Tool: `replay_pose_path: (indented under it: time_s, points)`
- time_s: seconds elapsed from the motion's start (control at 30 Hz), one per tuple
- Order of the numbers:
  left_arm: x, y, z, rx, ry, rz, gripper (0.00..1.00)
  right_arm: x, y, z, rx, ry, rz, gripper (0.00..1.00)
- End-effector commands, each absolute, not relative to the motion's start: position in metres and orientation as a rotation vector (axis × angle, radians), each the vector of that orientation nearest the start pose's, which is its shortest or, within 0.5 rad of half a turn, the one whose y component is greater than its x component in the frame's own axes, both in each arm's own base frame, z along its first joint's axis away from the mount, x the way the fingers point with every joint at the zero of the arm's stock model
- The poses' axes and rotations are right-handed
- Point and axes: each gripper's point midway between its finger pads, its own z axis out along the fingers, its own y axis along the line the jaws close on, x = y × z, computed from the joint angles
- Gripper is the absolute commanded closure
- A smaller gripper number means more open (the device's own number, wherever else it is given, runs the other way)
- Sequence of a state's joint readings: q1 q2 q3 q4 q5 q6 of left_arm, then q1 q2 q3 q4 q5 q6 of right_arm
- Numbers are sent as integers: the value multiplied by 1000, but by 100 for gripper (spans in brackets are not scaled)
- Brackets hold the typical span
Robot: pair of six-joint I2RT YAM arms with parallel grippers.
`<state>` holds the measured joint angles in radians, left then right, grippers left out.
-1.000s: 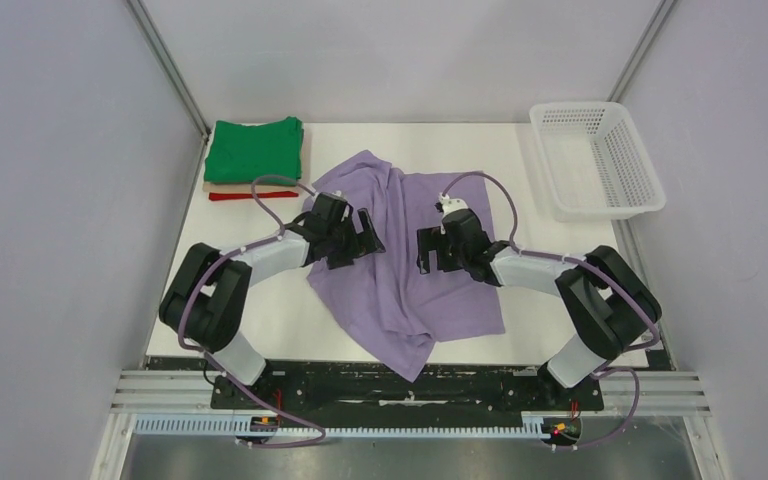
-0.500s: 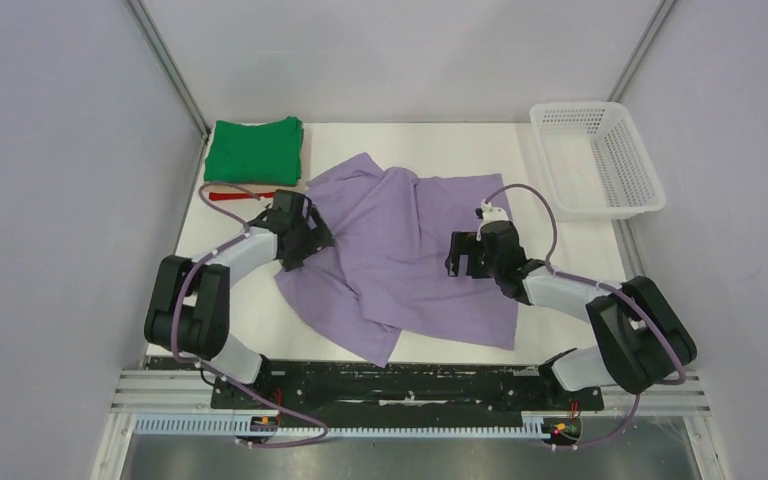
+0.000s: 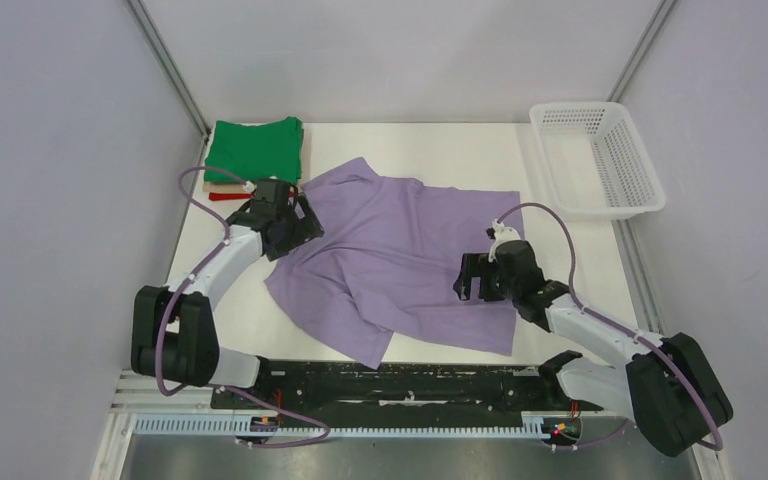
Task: Fold and stack the t-shirts
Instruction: Flatten out the tshirt
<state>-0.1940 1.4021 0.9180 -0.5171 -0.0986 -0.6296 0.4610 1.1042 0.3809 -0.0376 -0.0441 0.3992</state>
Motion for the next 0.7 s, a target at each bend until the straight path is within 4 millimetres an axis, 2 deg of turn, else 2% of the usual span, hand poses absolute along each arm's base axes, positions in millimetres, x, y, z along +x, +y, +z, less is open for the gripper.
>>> replay_pose_path:
  time_s: [0.0, 0.1, 0.27, 0.57, 0.67]
  points:
    - [349, -108, 108, -462, 2446, -423, 0, 269, 135, 62, -30, 2292, 355, 2]
    - [363, -114, 92, -471, 2490, -411, 0, 286, 138, 62, -16, 2285, 330, 2]
    - [399, -117, 66, -481, 2530, -354, 0, 315, 143, 54, -2, 2309, 292, 2]
    - [453, -135, 16, -449, 2671, -345, 0, 344, 123, 20, 80, 2401, 238, 2]
    - [479, -139, -1, -440, 2723, -312, 0, 360, 118, 11, 109, 2423, 234, 2]
